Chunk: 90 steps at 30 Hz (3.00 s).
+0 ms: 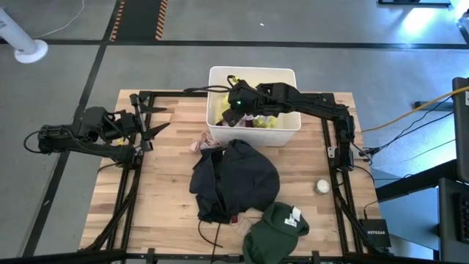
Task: Sort clothes
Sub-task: Put the right dark pink and white sock into the white bin, then put the dark pink and white sock into the white bin
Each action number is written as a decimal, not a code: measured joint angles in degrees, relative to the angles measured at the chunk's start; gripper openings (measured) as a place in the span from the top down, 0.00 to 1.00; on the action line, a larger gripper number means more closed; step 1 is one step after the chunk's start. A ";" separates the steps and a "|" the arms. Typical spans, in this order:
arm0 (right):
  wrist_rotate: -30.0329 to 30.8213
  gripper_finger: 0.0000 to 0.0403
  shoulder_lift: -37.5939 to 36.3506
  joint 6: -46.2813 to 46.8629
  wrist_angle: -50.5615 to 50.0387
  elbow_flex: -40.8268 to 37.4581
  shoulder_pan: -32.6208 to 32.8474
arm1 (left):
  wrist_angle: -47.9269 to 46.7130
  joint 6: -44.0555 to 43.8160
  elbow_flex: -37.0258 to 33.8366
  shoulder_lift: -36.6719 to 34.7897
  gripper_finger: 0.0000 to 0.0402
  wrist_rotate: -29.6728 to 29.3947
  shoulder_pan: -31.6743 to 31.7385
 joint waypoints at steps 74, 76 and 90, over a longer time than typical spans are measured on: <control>-13.27 0.54 28.96 0.12 3.06 -3.84 38.30 | 0.07 -1.07 0.00 0.00 0.45 0.01 0.00; -13.27 0.54 29.00 0.10 3.15 -3.93 38.30 | 0.04 -1.07 0.00 0.00 0.45 0.00 0.02; -16.34 0.95 29.00 0.07 1.77 -3.11 38.25 | 0.07 -1.08 0.00 0.00 0.45 0.00 0.02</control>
